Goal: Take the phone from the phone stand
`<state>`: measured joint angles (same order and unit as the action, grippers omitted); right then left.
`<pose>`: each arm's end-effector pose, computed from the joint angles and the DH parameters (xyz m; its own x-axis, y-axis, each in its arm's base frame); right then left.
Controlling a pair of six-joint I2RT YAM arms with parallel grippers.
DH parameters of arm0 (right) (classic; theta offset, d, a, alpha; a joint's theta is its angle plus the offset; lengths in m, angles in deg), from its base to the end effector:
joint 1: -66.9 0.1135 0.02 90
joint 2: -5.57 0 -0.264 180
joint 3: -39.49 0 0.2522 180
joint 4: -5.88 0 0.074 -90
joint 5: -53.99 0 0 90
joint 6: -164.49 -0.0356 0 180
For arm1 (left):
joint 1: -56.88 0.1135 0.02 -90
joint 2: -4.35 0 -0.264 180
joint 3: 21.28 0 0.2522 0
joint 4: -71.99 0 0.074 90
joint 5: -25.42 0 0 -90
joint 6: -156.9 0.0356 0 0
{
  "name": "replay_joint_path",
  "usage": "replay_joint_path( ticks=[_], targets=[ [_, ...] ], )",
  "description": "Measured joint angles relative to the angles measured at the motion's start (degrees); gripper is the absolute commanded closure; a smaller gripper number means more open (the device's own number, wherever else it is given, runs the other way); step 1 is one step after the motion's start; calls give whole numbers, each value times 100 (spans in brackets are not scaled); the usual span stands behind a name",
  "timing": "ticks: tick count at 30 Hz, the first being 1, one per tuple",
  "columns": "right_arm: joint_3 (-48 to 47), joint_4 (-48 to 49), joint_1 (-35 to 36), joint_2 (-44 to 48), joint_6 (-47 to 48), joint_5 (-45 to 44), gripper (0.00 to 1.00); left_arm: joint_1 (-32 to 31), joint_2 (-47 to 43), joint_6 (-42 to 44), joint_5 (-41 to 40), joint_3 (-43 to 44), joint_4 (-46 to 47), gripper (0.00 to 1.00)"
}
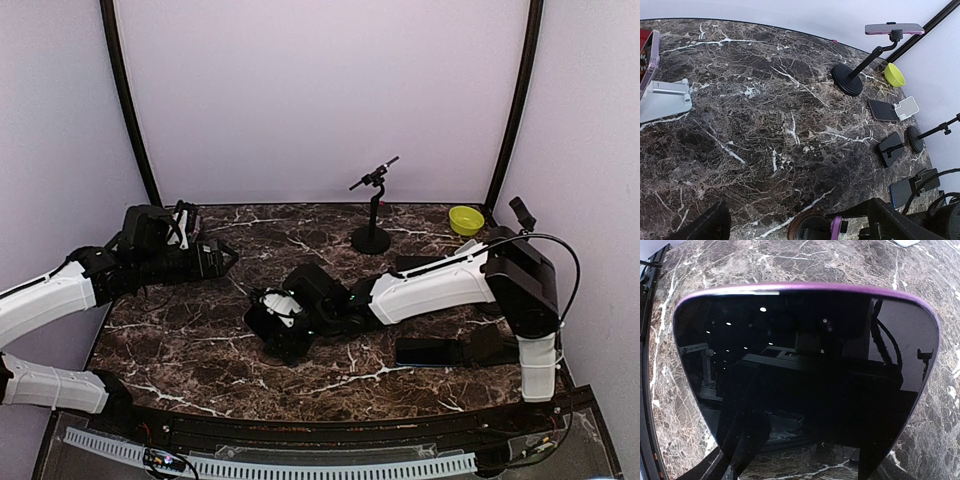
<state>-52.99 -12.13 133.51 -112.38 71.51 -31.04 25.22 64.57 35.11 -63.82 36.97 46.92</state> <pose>0.1762 0.4150 0.1629 -0.3216 -0.6131 -0.7215 -0.9239 0.3702 0.0973 0.2028 -0.1256 0.2841 -0.6107 -0.2423 -0.7539 0.2508 0.8439 -0.4743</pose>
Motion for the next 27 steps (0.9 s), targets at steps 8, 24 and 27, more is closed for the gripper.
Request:
replay_joint_path(
  ticks=[8,24,27],
  targets=[
    [168,37,0,227,46,116,40,0,4,94,-103,52,-225,5],
    [632,520,-81,1281,-72,275,43,0,11,269,-31,92,-485,19],
    [813,564,-179,1602,-127,317,44,0,109,433,205,238,-638,28]
  ],
)
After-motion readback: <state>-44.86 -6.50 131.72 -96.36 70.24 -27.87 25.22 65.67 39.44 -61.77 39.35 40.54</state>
